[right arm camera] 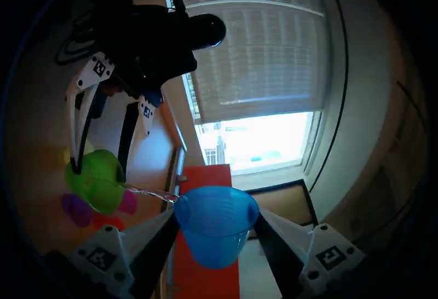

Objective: Pour water

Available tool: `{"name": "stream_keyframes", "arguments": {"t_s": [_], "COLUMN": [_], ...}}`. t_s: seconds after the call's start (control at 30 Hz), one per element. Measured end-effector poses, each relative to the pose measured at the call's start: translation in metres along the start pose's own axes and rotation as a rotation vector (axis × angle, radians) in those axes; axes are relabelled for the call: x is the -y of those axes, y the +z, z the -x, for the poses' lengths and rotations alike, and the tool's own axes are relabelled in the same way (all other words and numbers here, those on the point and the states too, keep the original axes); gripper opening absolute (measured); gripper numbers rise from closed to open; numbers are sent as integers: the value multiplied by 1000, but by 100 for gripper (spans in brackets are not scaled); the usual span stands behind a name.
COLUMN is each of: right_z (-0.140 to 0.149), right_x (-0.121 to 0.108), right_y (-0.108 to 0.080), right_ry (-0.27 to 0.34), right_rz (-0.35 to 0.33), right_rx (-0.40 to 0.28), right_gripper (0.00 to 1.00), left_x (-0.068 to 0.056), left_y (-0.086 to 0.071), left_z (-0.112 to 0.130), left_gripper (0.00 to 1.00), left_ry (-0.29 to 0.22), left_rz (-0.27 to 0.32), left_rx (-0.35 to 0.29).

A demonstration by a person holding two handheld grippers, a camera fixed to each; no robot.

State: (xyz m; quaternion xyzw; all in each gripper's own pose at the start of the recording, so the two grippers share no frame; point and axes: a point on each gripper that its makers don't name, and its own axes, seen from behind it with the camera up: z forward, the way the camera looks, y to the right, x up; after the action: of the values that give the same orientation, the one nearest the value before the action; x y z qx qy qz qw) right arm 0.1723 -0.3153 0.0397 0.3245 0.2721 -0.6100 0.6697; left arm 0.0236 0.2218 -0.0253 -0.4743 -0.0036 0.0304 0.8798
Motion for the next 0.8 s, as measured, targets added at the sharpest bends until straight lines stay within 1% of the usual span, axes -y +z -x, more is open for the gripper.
{"name": "stream_keyframes", "arguments": {"t_s": [0.57, 0.8], "right_z": [1, 1], "right_x": [-5, -5], "right_y": [1, 3], "right_ry": [-85, -116], "right_rz": [14, 15], "right_rx": [10, 16], "right_gripper": [90, 90], "left_x": [-2, -2], "left_y": [1, 1], "left_z": [-3, -4], "left_gripper": [87, 87], "left_ry": [-1, -13], "left_rz": [4, 4], "left_rx": [-5, -17]}}
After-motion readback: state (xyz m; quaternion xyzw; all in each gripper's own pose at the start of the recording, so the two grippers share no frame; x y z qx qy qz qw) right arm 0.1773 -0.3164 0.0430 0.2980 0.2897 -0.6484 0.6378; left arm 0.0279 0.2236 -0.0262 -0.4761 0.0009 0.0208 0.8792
